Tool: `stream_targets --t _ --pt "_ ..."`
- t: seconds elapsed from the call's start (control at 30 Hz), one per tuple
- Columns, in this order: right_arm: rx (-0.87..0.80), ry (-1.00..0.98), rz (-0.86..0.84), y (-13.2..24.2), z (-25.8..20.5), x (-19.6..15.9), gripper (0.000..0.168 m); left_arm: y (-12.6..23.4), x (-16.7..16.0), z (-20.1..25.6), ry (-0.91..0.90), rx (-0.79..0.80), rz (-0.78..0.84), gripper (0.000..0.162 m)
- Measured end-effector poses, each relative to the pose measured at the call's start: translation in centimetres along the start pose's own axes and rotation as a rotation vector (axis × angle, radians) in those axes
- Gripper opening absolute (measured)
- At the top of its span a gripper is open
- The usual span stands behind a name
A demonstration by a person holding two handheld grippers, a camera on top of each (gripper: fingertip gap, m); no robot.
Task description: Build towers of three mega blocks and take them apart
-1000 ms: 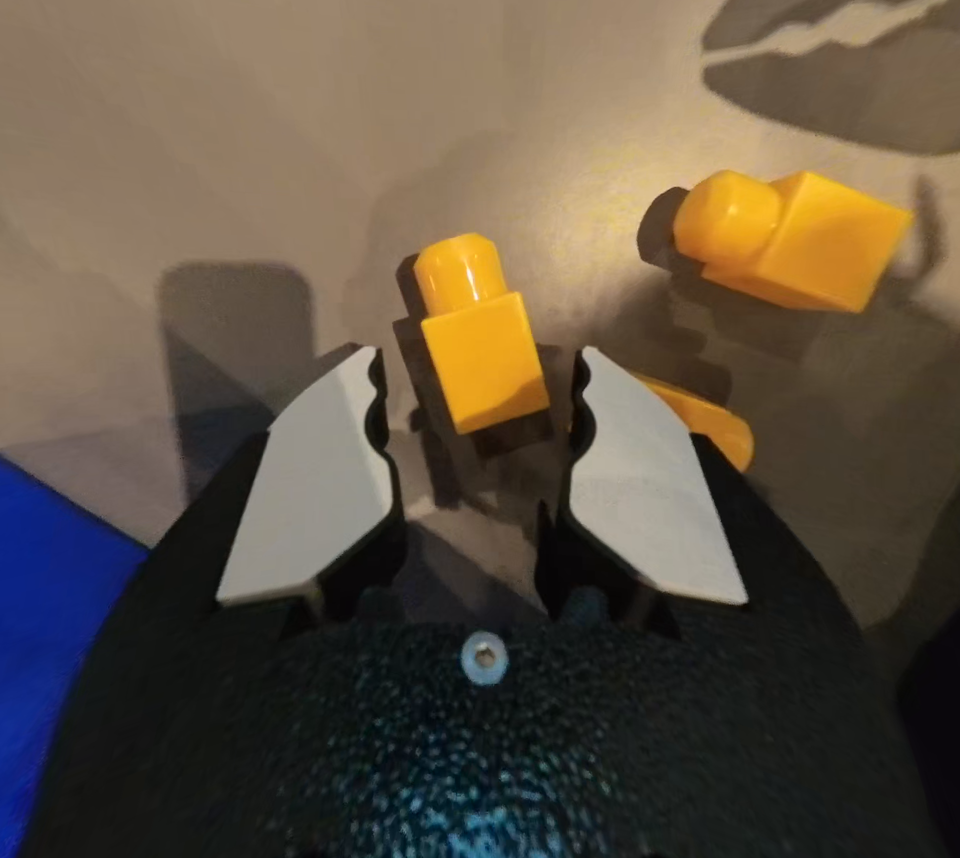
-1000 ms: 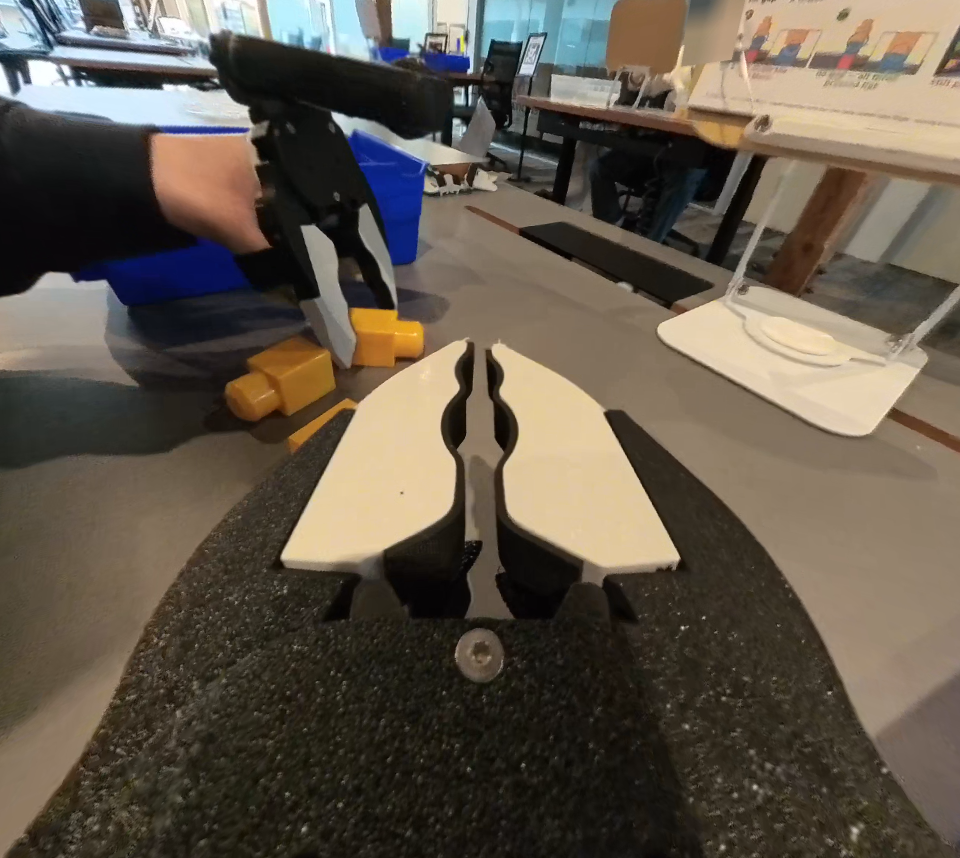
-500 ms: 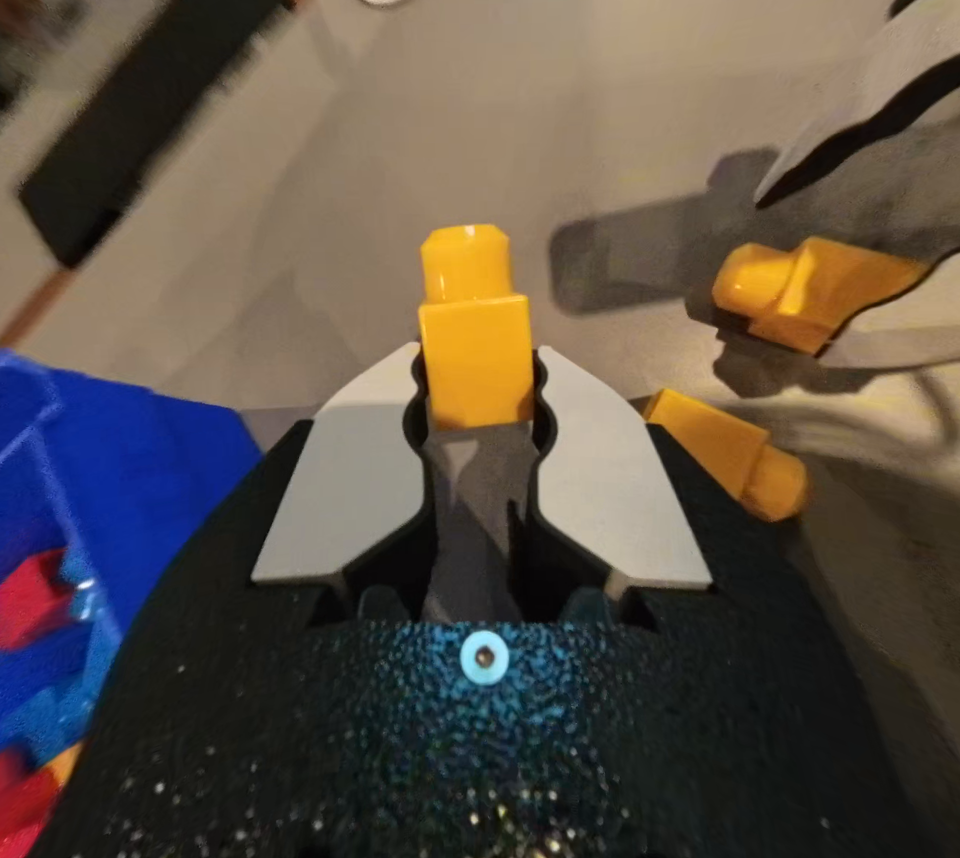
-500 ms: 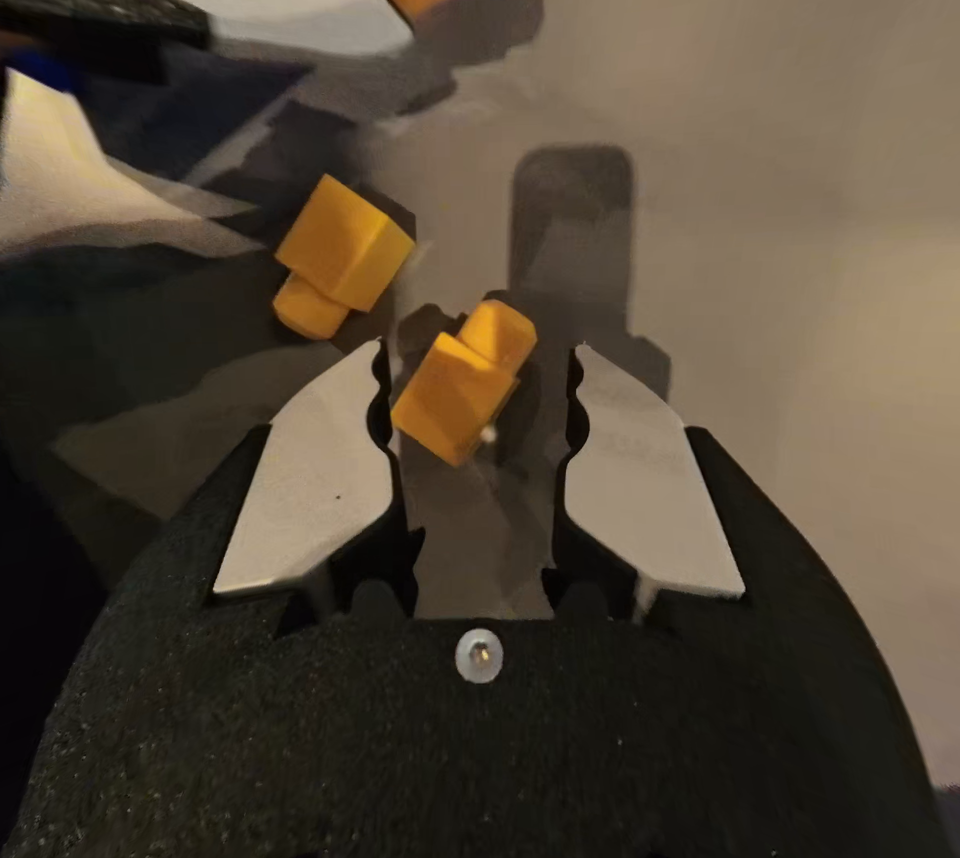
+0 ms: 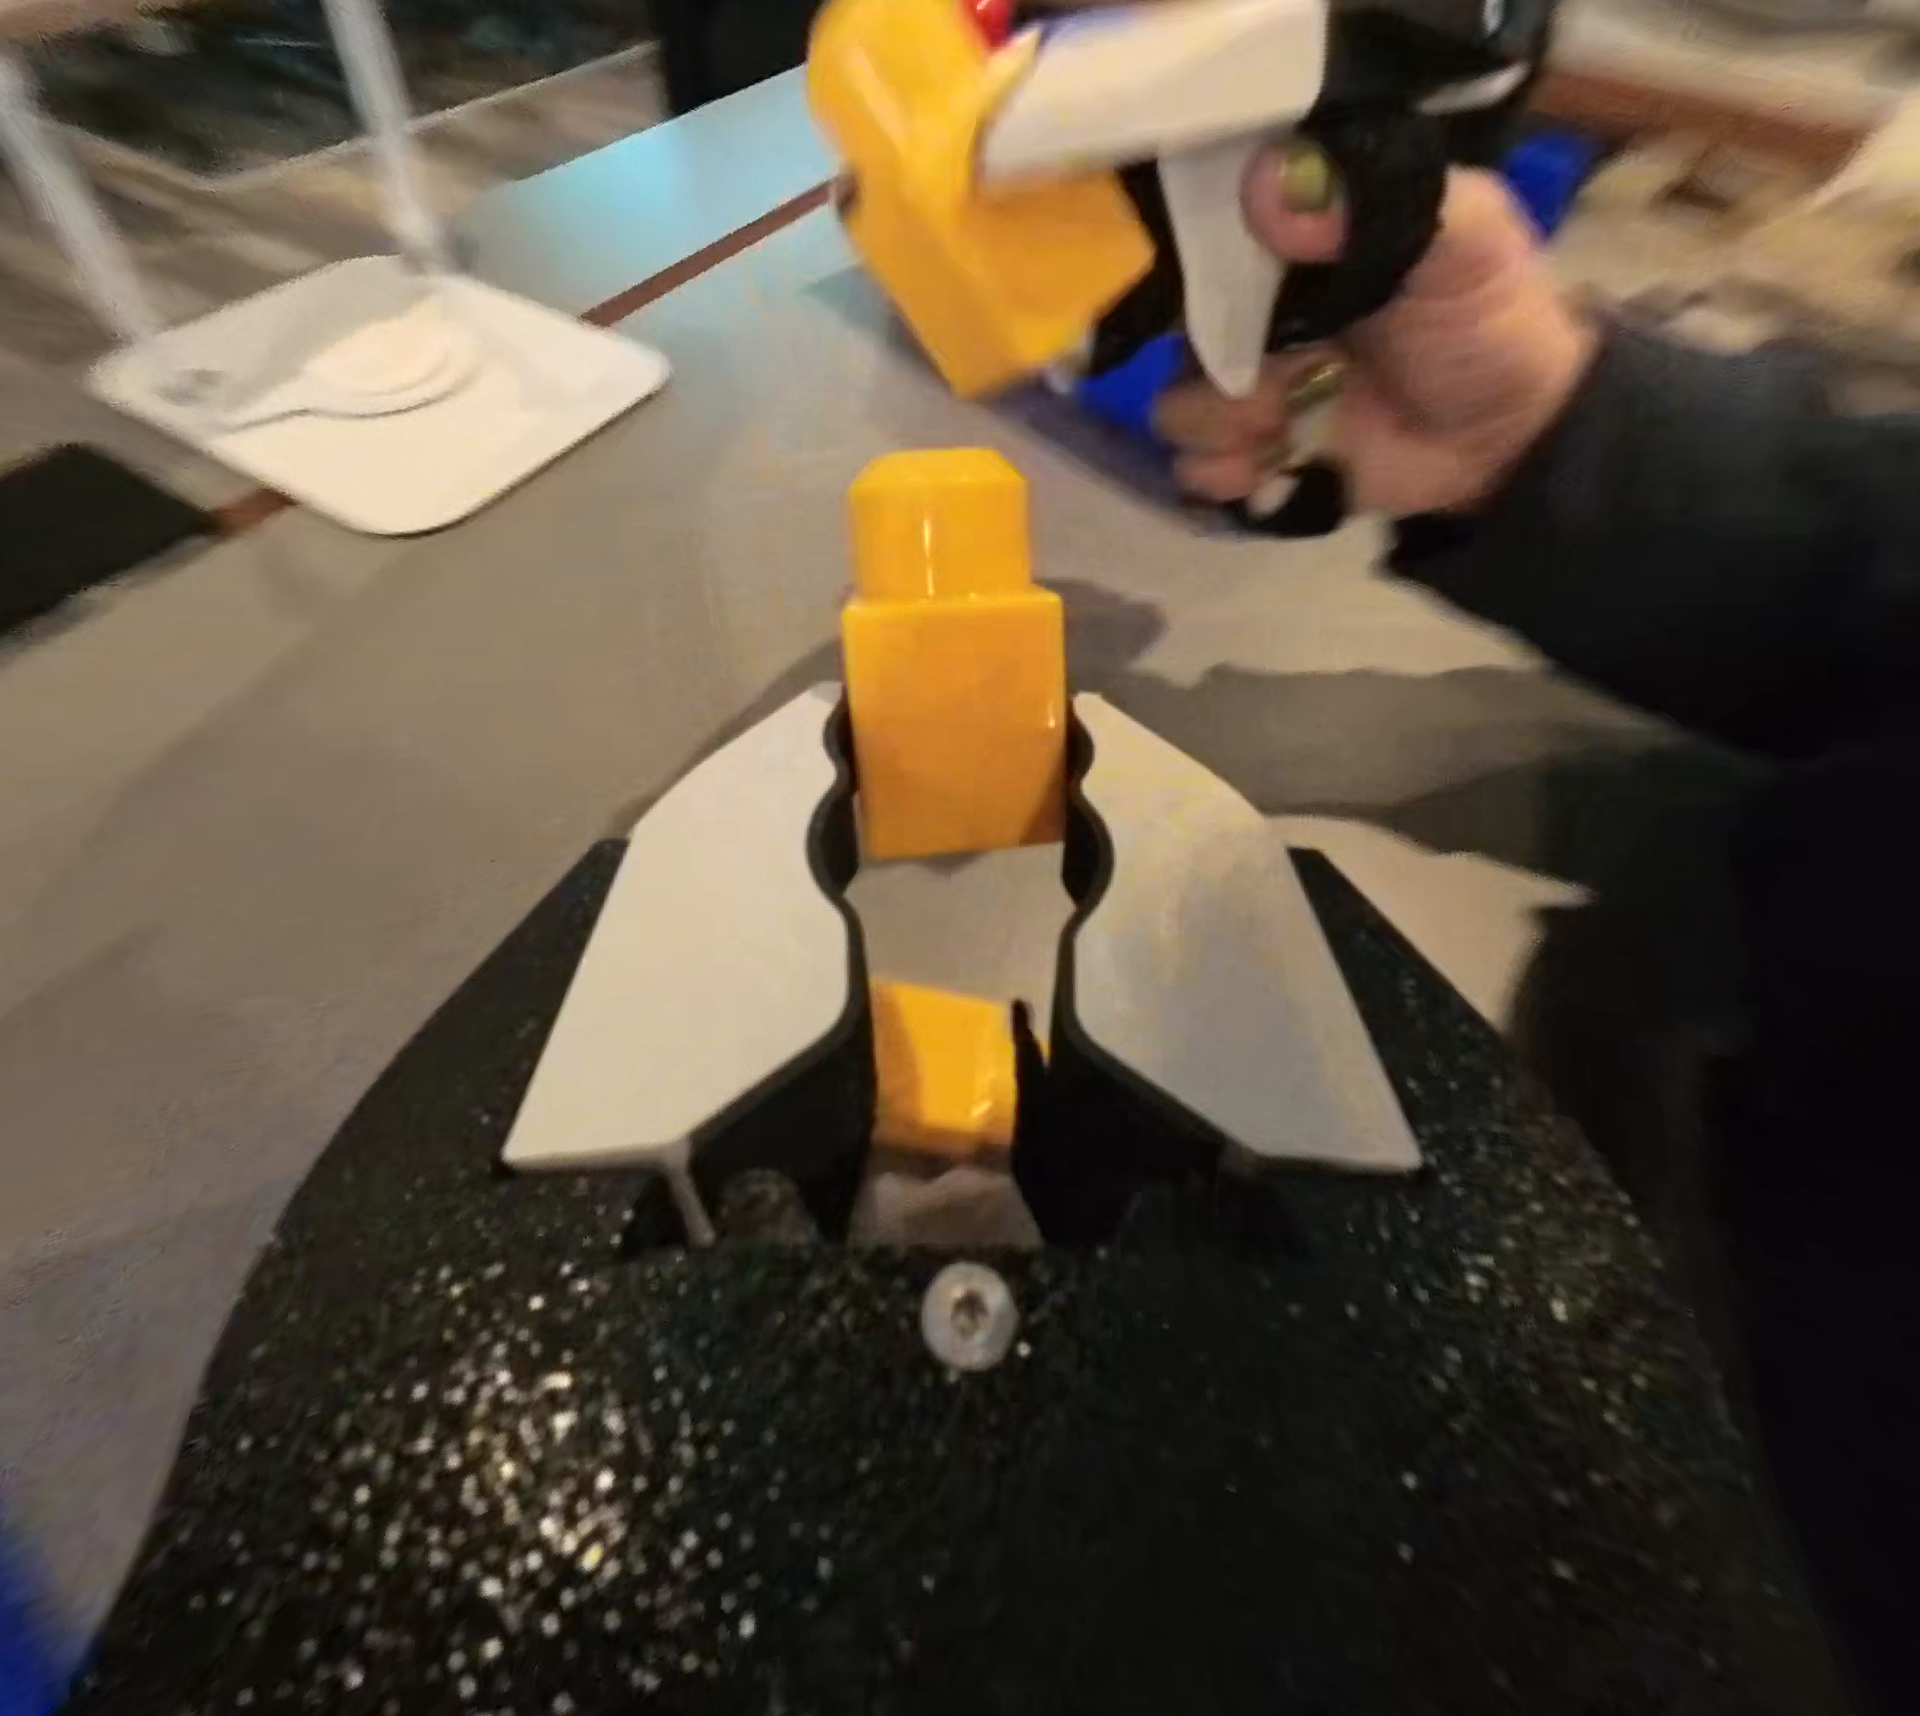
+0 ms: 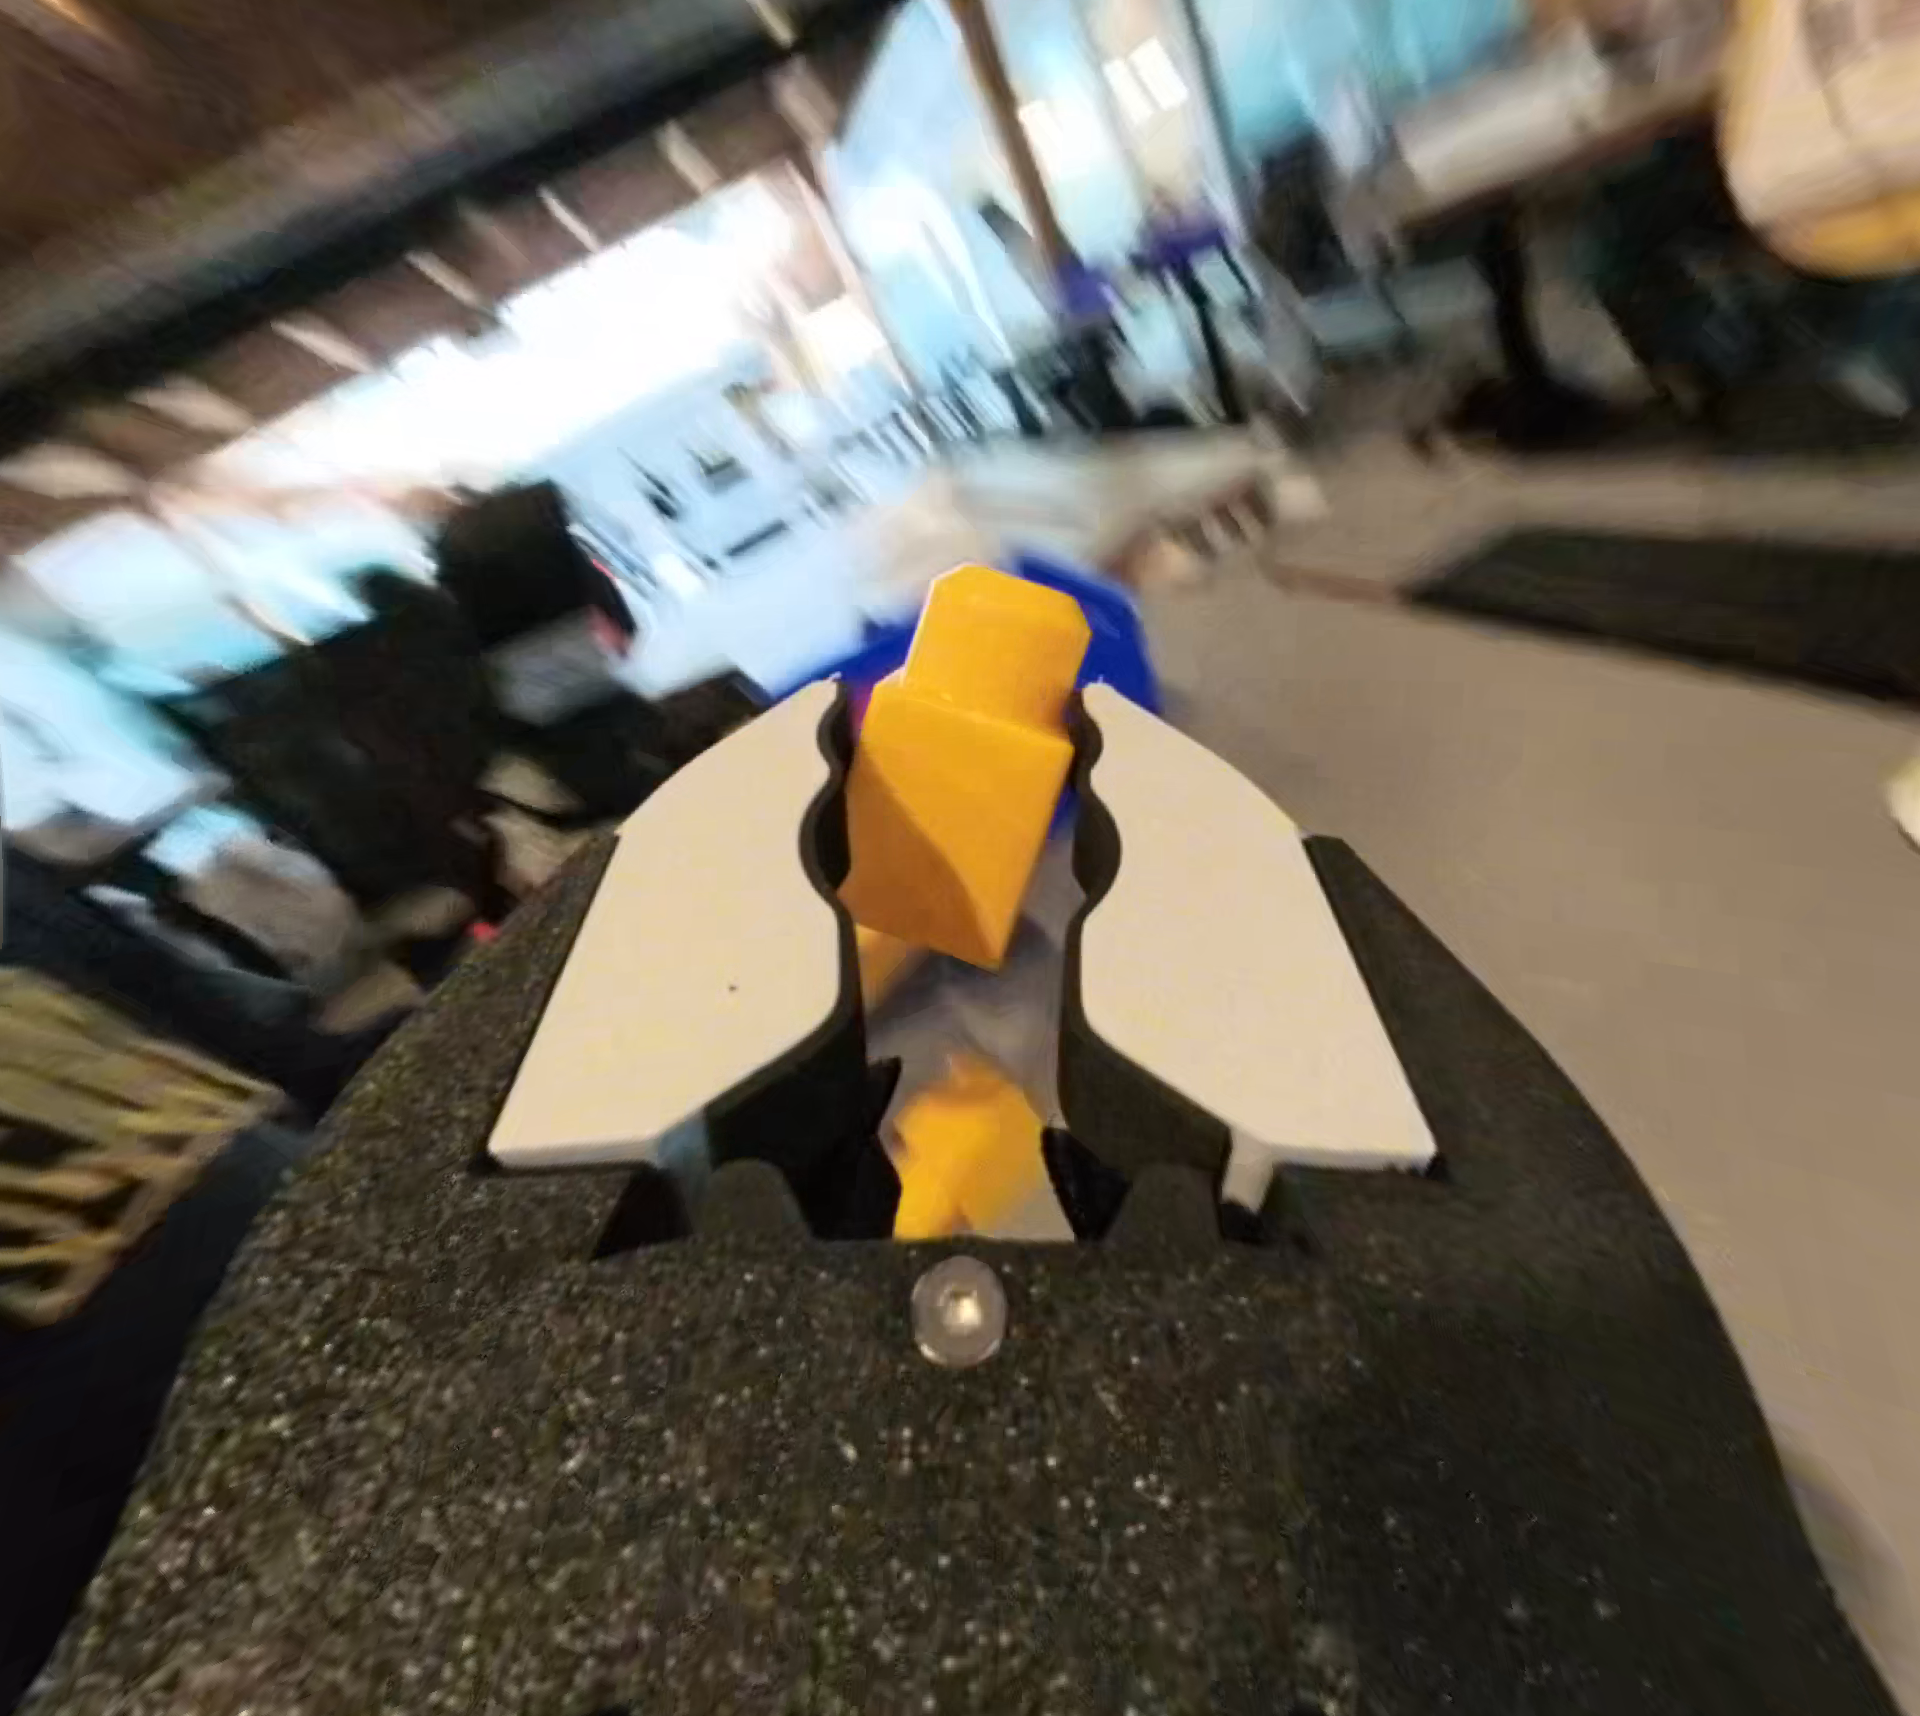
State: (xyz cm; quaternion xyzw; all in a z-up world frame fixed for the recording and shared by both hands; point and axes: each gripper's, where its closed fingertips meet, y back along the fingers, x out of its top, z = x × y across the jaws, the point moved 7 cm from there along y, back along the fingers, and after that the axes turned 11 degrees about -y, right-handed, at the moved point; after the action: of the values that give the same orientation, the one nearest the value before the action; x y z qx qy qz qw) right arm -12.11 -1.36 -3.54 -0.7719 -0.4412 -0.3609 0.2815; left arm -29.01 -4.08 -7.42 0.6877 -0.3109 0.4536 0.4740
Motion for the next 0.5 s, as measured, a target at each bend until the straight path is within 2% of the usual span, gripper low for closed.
stream_targets --t 0.07,0.13,0.5 --pt "0.209 -0.012 0.149 0.7 -1.2 1.2 0.039 -0.5 0.7 0.8 0.115 -0.183 0.115 0.036" --pt "0.338 -0.014 0.185 0.5 -2.0 1.0 0.039 -0.9 1.2 1.3 0.186 -0.293 0.187 0.036" --pt "0.487 0.047 0.262 -0.2 -3.1 -1.3 0.038 -1.7 2.4 2.7 0.237 -0.435 0.349 0.035"
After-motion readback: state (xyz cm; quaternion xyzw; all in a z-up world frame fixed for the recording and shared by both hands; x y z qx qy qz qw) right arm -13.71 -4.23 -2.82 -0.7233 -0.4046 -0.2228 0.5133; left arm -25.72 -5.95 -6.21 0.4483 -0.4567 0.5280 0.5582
